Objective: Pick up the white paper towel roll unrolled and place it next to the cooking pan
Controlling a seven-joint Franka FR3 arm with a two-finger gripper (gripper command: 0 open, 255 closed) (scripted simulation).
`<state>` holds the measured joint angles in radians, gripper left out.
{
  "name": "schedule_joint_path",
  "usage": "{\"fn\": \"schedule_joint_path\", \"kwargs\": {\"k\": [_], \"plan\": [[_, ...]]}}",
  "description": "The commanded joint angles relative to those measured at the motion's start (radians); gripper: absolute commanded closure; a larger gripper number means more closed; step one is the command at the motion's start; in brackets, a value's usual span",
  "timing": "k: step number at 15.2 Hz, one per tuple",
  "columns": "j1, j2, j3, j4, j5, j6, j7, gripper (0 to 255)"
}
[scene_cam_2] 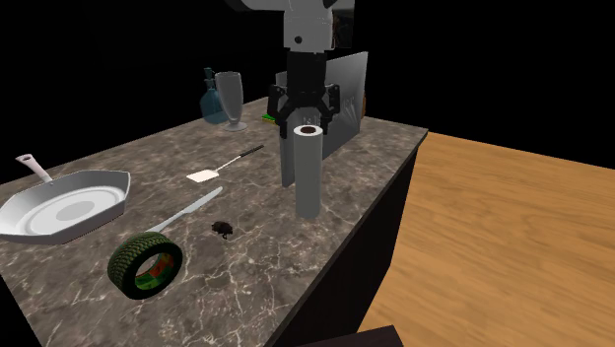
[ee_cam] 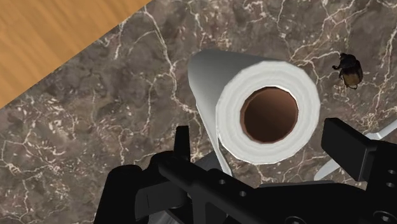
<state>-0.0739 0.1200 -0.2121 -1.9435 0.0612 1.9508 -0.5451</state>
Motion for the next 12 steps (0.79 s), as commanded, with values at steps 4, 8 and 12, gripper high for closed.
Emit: {"fn": "schedule_joint_path", "kwargs": {"k": [4, 8, 12], "plan": [[0.0, 0.0, 0.0, 0.0, 0.0, 0.001, 0.0, 0], [0.0, 0.0, 0.0, 0.0, 0.0, 0.001, 0.0, 255], [0.0, 0.001, 0.0, 0.0, 0.0, 0.001, 0.0, 255]]}}
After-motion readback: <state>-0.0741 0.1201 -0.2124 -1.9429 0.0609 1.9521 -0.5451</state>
